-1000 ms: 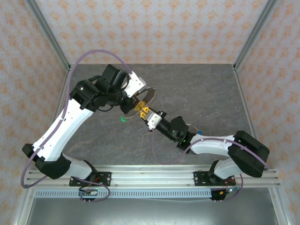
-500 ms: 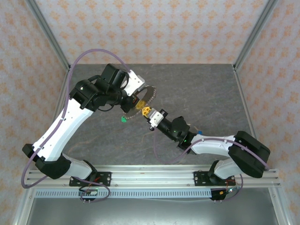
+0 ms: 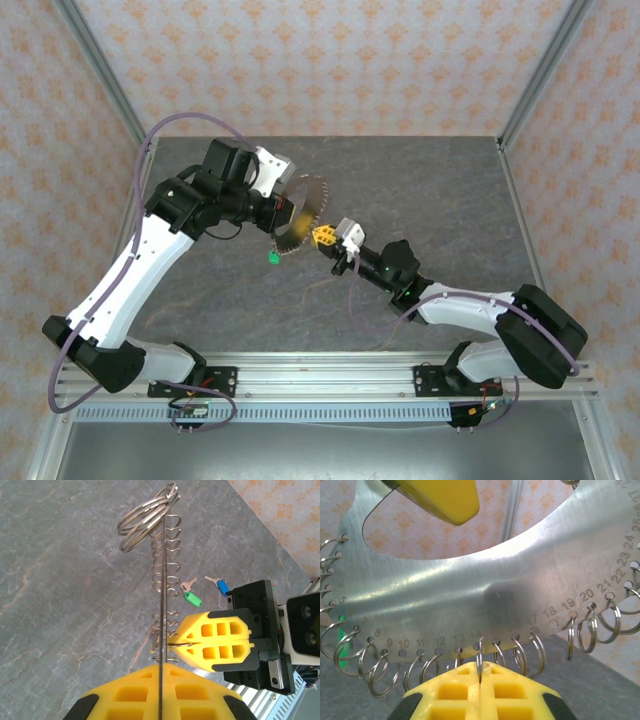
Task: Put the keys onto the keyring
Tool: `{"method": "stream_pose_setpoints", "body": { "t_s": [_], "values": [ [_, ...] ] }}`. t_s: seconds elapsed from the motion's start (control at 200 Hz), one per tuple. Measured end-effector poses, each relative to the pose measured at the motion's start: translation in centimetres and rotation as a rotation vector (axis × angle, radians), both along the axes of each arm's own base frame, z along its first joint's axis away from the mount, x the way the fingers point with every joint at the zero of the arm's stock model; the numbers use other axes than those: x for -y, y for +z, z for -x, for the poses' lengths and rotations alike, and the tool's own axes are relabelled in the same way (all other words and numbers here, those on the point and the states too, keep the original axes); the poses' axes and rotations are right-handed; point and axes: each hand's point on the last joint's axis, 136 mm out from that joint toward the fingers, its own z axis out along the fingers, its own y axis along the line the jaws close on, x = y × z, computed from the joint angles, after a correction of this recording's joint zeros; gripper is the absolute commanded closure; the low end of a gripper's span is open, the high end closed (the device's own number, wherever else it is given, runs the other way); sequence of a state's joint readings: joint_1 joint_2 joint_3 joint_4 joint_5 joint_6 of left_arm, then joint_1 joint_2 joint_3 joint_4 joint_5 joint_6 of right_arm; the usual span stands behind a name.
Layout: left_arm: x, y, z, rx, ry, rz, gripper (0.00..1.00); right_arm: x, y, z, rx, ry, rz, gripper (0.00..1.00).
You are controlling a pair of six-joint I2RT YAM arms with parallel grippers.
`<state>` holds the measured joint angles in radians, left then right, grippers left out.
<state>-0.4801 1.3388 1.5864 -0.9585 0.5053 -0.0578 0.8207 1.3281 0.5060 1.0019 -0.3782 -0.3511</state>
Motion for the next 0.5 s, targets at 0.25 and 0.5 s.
{"method": "stream_pose_setpoints", "body": {
  "t_s": [0.25, 0.5],
  "values": [
    [-1.9, -1.9, -1.1, -0.059, 0.101, 0.023, 0.82, 0.0, -0.3, 1.0, -0.110, 0.113, -0.028, 1.00],
    [-1.9, -3.4, -2.0, -0.095, 0.127, 0.023, 0.67, -0.1, -0.5, 1.9, -0.147, 0.157, -0.021, 1.00]
  ]
}}
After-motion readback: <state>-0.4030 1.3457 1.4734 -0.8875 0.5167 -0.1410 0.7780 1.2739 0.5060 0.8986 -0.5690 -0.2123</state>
